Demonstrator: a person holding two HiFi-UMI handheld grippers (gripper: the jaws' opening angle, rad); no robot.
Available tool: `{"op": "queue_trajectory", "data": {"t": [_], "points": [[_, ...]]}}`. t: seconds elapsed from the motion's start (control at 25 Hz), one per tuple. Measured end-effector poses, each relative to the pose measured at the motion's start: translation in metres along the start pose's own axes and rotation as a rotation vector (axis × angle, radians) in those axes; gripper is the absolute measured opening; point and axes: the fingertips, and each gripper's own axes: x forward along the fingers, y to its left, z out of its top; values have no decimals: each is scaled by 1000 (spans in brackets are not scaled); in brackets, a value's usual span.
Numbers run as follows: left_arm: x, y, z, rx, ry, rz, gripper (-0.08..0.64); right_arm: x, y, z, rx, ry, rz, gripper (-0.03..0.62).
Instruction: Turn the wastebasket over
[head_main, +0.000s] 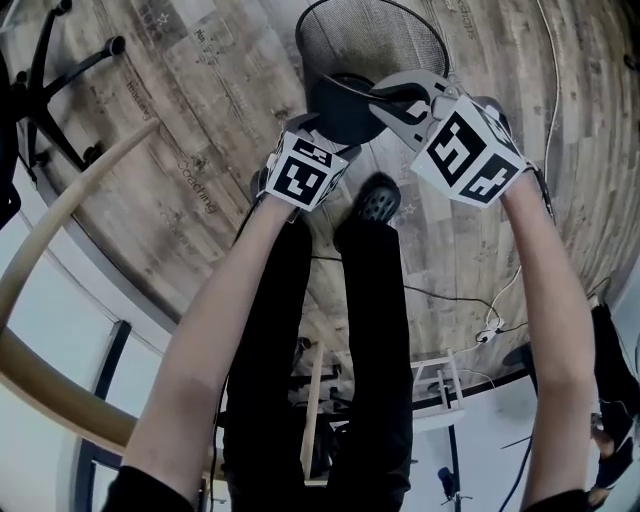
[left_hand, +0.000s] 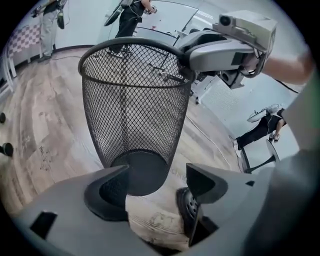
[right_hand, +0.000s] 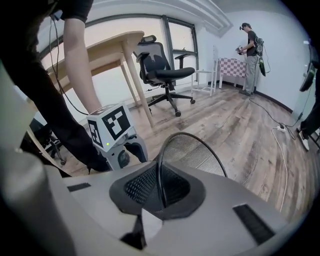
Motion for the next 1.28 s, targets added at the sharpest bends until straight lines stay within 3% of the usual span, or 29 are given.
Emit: {"op": "queue_trajectory", "data": {"t": [0.24,0.36,0.76,0.92,1.28], "points": [[1,-15,-15,-15,-18,-19,364,5,40,-11,-10,17,47,57],[-1,-18,-23,-7,-21,-6,318,7,59,-20,7,24,71,55],[-9,-11,-40,-5,-34,32,269,19,101,-35,17,50,93,54],[-17,-2,-45,-2,-49,83,185,25,113,-38,29,57,97,55],[-22,5,-57,-26,-26,94,121,40,130,-34,79,49,118,55]]}}
